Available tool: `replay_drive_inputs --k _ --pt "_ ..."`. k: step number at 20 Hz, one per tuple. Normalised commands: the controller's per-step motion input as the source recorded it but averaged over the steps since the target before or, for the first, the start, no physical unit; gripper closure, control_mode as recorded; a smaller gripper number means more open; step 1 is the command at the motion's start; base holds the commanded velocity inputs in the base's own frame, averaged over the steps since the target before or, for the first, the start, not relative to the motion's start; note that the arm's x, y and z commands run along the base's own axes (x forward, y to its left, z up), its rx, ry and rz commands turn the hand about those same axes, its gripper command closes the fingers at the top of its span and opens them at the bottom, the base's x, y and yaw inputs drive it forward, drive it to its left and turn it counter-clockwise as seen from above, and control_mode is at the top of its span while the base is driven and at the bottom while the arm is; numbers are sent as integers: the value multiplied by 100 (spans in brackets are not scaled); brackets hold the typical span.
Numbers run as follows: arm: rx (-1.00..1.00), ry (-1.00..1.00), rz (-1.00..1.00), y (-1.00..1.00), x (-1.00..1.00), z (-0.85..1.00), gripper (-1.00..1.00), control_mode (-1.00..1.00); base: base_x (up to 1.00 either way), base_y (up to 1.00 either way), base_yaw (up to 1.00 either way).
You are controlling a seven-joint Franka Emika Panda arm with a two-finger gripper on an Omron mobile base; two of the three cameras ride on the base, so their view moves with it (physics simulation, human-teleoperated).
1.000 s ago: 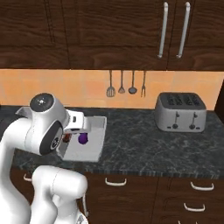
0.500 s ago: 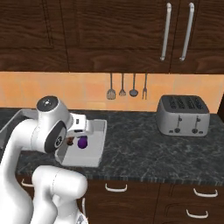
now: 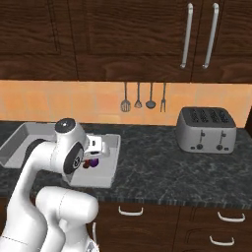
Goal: Place one eggplant and one chicken drumstick in each tupperware on the nearby counter, to pack two identical lunches.
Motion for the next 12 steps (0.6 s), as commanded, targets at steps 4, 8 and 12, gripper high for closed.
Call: replay_drive_inputs --k 4,8,12 --pt "0 5 0 7 71 -20 100 -100 0 0 0" --pt "0 1 0 1 62 -14 100 -100 0 0 0" --pt "0 10 0 1 73 -28 100 -100 0 0 0"
